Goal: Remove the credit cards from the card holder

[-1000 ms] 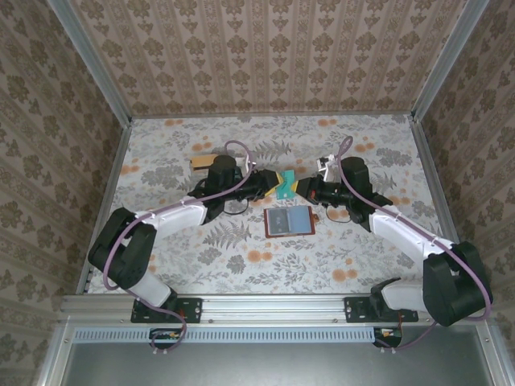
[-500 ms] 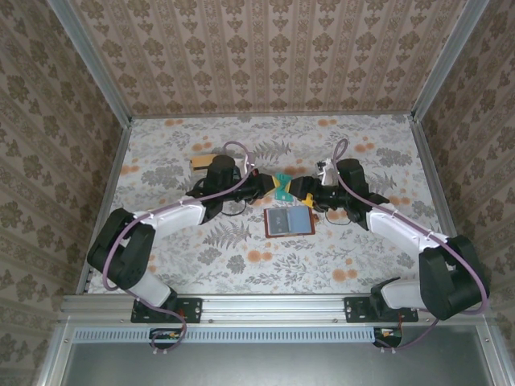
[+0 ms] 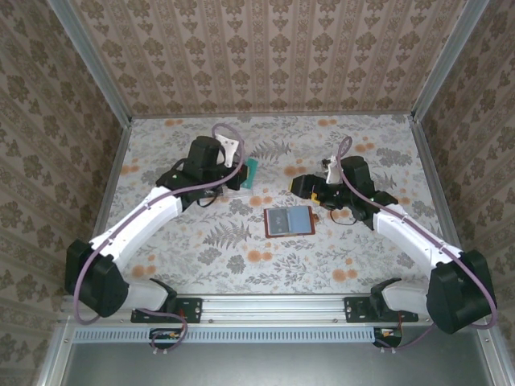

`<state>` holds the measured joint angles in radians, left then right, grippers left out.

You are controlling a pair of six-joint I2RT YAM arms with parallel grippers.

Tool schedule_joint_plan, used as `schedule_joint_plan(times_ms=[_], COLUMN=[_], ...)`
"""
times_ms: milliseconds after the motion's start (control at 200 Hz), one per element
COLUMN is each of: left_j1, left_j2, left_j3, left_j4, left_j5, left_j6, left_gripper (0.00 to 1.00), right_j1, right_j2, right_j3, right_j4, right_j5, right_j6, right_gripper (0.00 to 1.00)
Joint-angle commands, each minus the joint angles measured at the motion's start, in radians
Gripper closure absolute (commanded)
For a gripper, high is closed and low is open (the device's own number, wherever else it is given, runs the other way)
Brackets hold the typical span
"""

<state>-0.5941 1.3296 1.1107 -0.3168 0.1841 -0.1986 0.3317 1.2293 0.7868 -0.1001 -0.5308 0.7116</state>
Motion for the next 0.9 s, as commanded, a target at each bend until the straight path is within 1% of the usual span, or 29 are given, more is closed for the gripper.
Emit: schedule_joint_plan(times_ms=[0, 80, 255, 290, 385, 485, 655, 895], left_j1=[0.005, 0.008, 0.043, 0.048, 0.068, 0.08, 0.085, 0.089], left_j2=[-0.047, -0.061, -0.018, -0.003, 0.038, 0.08, 0.169, 0.282], left_j3=[-0.052, -0.063, -0.031, -0.017, 0.028, 0.058, 0.075, 0.121], left_j4=[-0.01, 0.009, -0.016, -0.036, -0.117, -0.124, -0.092, -0.045], left_j5=[-0.133, -0.147, -0.142, -0.129, -0.046, -0.02, -0.046, -0.081], left_j6=[0.456, 0.618, 0.875, 0.93, 1.075, 1.159, 1.267, 1.299], left_gripper=[1.0, 1.0, 1.0, 1.0, 1.0, 1.0, 1.0, 1.0], right_j1=[0.002, 0.002, 0.001, 0.001, 0.001, 0.001, 0.001, 0.001], right_j2=[-0.03, -0.036, -0.047, -0.049, -0.054, -0.063, -0.075, -0.079], right_j3=[0.034, 0.033, 0.025, 0.025, 0.022, 0.02, 0.019, 0.014], right_j4=[-0.049, -0.051, -0.054, -0.056, -0.061, -0.066, -0.082, -0.089], right_j5=[0.033, 0.037, 0.039, 0.041, 0.045, 0.046, 0.052, 0.056], right_j6=[-0.032, -0.031, -0.027, -0.028, -0.026, -0.026, -0.03, -0.027], right_gripper=[0.0, 0.0, 0.0, 0.0, 0.0, 0.0, 0.0, 0.0])
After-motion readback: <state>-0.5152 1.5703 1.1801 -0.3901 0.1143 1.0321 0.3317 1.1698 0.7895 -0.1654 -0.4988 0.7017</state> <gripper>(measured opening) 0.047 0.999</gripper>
